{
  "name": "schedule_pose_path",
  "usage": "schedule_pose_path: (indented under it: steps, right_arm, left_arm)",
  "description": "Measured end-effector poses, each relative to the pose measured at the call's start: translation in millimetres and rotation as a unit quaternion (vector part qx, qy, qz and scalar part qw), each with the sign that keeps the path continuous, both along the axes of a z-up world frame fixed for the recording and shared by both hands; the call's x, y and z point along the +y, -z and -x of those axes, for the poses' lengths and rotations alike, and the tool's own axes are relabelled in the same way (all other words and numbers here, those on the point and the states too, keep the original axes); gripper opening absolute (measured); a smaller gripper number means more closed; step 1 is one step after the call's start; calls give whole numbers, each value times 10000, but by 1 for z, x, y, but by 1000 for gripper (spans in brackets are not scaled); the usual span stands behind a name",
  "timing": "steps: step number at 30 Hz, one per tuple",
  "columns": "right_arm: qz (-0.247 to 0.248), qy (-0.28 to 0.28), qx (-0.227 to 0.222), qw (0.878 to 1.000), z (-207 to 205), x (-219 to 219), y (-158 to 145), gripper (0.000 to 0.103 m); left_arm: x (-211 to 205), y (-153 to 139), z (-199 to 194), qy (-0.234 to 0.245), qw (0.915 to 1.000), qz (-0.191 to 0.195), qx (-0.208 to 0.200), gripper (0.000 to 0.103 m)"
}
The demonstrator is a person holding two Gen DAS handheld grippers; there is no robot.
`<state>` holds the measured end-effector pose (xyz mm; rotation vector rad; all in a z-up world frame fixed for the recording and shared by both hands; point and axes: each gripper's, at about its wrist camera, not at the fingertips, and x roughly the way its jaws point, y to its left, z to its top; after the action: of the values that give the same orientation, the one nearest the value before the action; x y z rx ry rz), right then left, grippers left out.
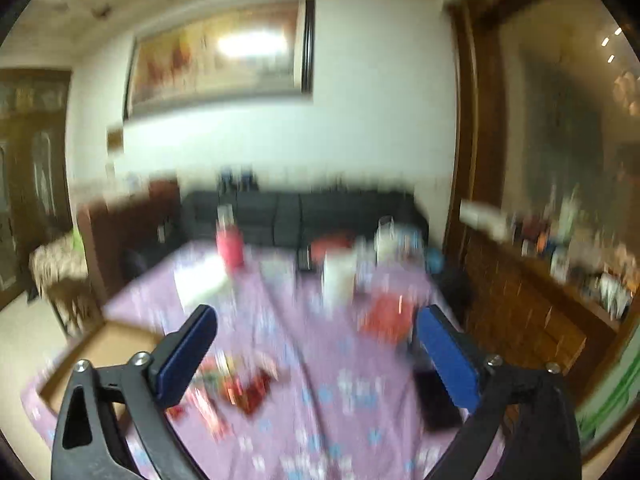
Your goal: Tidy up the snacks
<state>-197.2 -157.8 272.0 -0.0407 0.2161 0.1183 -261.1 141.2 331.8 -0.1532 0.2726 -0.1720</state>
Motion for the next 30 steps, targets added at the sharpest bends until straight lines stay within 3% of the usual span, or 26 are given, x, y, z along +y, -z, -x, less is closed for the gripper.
schedule_pose_path:
  steps: [2, 5, 9, 11, 13, 17, 20, 26, 30]
  right_arm:
    - [-177, -283, -255, 9991, 7, 6, -26, 103]
    - [-364, -772, 47, 9963, -5, 16, -29, 103]
    - [-185, -943, 949, 9908, -54, 45, 33, 103]
    - [-11, -1047, 1658, 9806, -85, 65, 81, 103]
    - [60, -1187, 2194, 9684, -107, 76, 126, 94]
    - [311, -1416, 2846, 9476, -137, 104, 195, 86]
    - [377, -1609, 2982, 9401, -136, 110, 216, 86]
    - [785, -1702, 3091, 9324, -155, 143, 234, 85]
    - [811, -1765, 3211, 9269, -169, 155, 247, 65]
  left_arm:
    - [-2, -15, 7, 76, 9998, -126, -109, 83]
    - [-2, -18, 2, 22, 9995, -310, -49, 84]
    - [-4, 22, -25, 162, 9973, -406, 596, 85]
    - [-2, 51, -43, 242, 9939, -271, 1038, 85]
    - [2, 83, -60, 186, 9896, -155, 1421, 85]
    - [10, 147, -84, -7, 9799, -95, 1991, 85]
    - [16, 187, -99, 63, 9715, 103, 2367, 85]
    - [26, 221, -132, 265, 9587, 467, 2793, 83]
    - [18, 238, -148, 378, 9526, 254, 3008, 83]
